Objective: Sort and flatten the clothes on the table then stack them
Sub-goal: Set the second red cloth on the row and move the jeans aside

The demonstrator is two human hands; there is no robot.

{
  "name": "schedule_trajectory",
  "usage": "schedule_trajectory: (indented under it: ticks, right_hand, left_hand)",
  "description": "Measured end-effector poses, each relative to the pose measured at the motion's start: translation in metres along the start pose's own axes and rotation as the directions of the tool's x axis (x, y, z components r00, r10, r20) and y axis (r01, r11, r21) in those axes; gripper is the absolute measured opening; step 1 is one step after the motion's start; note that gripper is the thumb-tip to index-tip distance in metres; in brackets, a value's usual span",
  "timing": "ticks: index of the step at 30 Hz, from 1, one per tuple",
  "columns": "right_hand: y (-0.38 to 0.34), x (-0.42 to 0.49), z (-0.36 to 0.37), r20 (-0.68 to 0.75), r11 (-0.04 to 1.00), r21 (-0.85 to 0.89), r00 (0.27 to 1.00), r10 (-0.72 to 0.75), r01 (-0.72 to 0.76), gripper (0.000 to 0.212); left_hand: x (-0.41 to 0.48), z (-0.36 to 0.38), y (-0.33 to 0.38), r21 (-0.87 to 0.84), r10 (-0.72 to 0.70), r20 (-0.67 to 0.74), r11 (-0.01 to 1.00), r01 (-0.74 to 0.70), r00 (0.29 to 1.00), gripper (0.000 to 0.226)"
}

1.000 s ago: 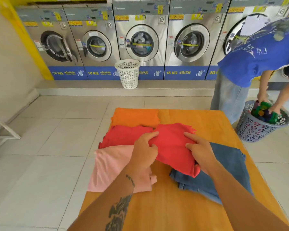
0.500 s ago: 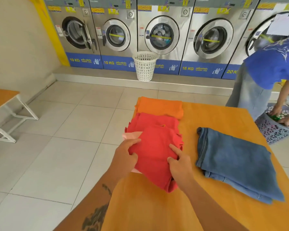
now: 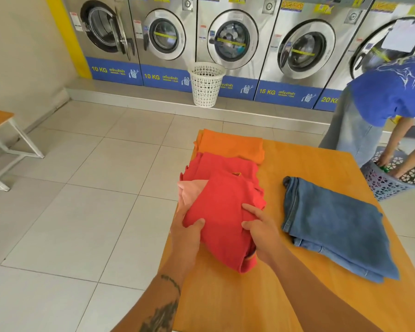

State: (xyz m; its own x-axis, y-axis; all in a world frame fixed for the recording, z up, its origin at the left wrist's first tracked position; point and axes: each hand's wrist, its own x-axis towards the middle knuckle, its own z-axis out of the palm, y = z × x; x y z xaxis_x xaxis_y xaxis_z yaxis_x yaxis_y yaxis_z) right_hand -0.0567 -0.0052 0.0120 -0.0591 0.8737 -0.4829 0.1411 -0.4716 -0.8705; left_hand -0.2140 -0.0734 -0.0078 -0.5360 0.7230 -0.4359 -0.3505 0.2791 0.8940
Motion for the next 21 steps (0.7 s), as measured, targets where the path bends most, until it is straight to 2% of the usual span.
schedule_trajectory:
  ticks: [3,6,8,9,10,11,12,13,14,16,18,19,21]
  right_hand:
    - [-0.007,-0.02,0.006,-0.123,0.996,0.019,0.988,-0.088,0.091,0.048]
    - [0.006,-0.045,0.015,-0.142,0.99,0.036,0.982,-0.127,0.133,0.042]
    - [0.026,-0.057,0.021,-0.025,0.997,-0.042,0.998,-0.062,0.061,0.044]
    - [0.035,-0.061,0.021,0.102,0.995,-0.095,0.994,0.036,-0.026,0.047]
    - [0.04,-0.064,0.018,0.248,0.974,-0.183,0.953,0.176,-0.133,0.05]
    - [0.043,-0.065,0.012,0.369,0.931,-0.294,0.873,0.319,-0.216,0.052]
    - [0.043,-0.065,0.006,0.435,0.886,-0.399,0.802,0.41,-0.237,0.052]
    - [0.04,-0.064,0.0,0.45,0.863,-0.465,0.787,0.421,-0.197,0.049]
    - [0.037,-0.059,-0.004,0.428,0.87,-0.476,0.831,0.355,-0.127,0.044]
    - [0.026,-0.045,-0.01,0.26,0.865,-0.496,0.964,0.058,0.082,0.033]
    - [0.012,-0.024,-0.014,0.127,0.748,-0.614,0.967,-0.22,0.251,0.028]
    - [0.006,-0.013,-0.014,0.11,0.713,-0.645,0.957,-0.268,0.274,0.029]
    - [0.002,0.006,-0.012,0.09,0.74,-0.628,0.967,-0.237,0.24,0.043]
  left_hand:
    - [0.006,0.007,0.015,0.078,0.084,0.048,0.993,-0.087,0.995,0.057]
    - [0.022,-0.005,0.032,0.246,0.189,0.198,0.94,-0.235,0.962,0.065]
    - [0.038,-0.023,0.037,0.433,0.161,0.319,0.852,-0.295,0.934,0.068]
    - [0.045,-0.033,0.036,0.529,0.113,0.357,0.794,-0.3,0.927,0.07]
    - [0.051,-0.043,0.034,0.6,0.061,0.383,0.742,-0.299,0.922,0.072]
    - [0.055,-0.05,0.032,0.644,0.018,0.4,0.706,-0.294,0.917,0.073]
    - [0.059,-0.057,0.029,0.666,-0.001,0.408,0.685,-0.296,0.913,0.074]
    - [0.059,-0.061,0.027,0.668,0.01,0.401,0.681,-0.3,0.916,0.073]
    - [0.058,-0.064,0.025,0.653,0.049,0.373,0.696,-0.299,0.927,0.071]
    - [0.055,-0.066,0.015,0.617,0.17,0.24,0.733,-0.285,0.956,0.065]
    - [0.049,-0.066,0.003,0.557,0.237,0.084,0.794,-0.243,0.968,0.059]
    - [0.046,-0.066,-0.002,0.511,0.24,0.025,0.831,-0.219,0.97,0.057]
    - [0.038,-0.063,-0.011,0.429,0.193,-0.07,0.891,-0.145,0.979,0.054]
